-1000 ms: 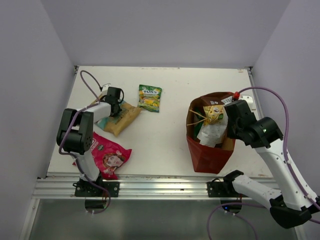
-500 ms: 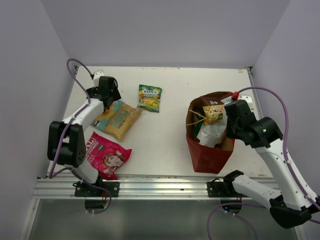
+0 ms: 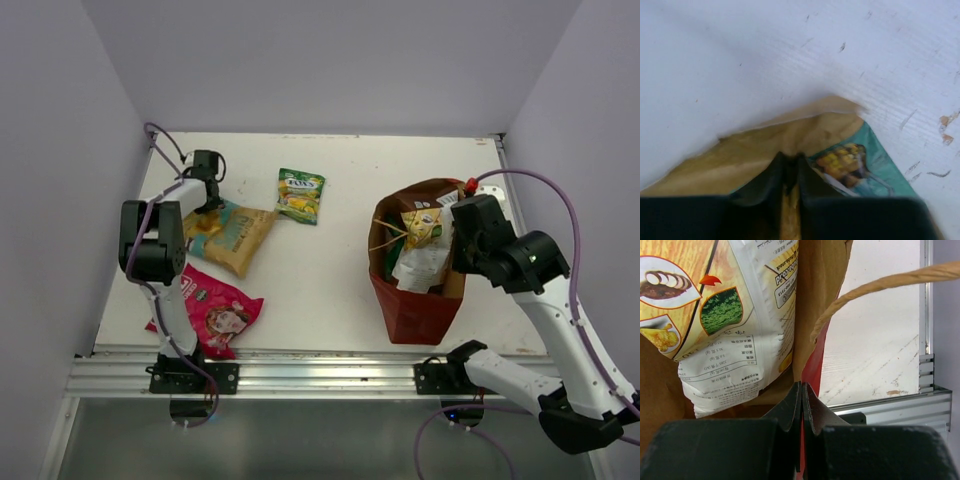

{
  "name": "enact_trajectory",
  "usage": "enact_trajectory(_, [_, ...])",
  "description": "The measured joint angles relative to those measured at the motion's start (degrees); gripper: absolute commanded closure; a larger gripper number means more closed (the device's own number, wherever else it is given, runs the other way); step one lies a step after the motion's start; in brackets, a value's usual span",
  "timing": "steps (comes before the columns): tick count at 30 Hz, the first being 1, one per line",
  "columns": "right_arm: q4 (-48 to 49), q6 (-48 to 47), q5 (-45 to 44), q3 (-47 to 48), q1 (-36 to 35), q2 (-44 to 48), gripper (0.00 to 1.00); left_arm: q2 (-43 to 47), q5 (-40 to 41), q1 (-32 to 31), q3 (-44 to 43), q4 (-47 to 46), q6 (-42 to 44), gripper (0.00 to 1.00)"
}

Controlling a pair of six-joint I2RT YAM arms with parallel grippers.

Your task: Place the snacks into the paper bag

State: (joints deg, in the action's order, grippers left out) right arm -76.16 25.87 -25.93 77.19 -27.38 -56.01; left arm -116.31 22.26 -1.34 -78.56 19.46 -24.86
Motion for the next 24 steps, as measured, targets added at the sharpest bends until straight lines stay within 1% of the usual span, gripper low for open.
enact_trajectory(7, [0.3,-0.1,0.2,0.0,0.0,-0.8,1.00,2.0,-0.4,0.1,0.7,1.6,1.5,1.00])
enact_trajectory(13, [0.8,-0.4,0.8,0.0,0.0,-1.0,1.00,9.6,-3.1,0.1,-0.9,5.7,1.4,1.00])
enact_trajectory(19, [1.0,-0.4,1.4,0.0,0.0,-0.9,1.00,19.0,-13.0,-0.7,-7.2,8.4,1.2,1.00])
enact_trajectory(22, [1.1,-0.4,1.5,0.0,0.0,-0.7,1.00,23.3,-19.4,-2.8,-11.7,8.3,0.9,1.00])
enact_trajectory(24, [1.1,-0.4,1.5,-0.1,0.0,-0.6,1.00,25.5,-25.7,-5.0,-15.3,7.3,-0.1,1.00])
